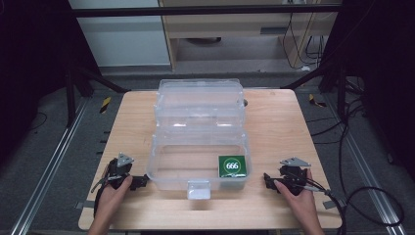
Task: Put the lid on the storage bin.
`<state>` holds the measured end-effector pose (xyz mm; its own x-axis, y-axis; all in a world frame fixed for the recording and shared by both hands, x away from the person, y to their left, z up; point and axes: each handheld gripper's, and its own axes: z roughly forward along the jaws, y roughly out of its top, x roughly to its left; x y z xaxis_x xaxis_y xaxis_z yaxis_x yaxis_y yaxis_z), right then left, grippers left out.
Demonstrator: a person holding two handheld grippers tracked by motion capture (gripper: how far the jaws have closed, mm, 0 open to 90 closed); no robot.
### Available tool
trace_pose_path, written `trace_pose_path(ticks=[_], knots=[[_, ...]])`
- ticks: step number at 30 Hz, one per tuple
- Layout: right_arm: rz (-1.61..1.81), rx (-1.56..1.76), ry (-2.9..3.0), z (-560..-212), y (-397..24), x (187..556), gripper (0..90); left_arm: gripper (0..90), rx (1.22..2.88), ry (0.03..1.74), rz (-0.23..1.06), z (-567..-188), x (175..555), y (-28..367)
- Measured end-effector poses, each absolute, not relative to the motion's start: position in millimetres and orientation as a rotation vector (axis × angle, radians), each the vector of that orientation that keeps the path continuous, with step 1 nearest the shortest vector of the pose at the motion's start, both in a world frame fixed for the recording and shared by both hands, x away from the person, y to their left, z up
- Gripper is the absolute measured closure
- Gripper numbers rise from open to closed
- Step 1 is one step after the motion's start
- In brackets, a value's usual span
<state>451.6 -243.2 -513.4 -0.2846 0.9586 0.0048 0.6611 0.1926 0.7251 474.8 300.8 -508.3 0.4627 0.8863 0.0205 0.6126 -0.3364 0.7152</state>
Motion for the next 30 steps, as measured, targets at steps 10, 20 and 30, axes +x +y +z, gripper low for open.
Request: trace_pose_path(ticks=[10, 20, 30], knots=[[0.775, 1.198, 2.082, -480, -240, 449, 7.3, 3.4, 2.144, 1.069, 0.557, -473, 475, 303], [0.51, 0.853, 2.171, -380, -192, 460, 9.6, 3.7, 2.178, 0.887, 0.501, -409, 466, 300], [0.562, 0.723, 2.28, -320, -172, 498, 27.6, 5.4, 2.232, 0.772, 0.488, -366, 467, 274]])
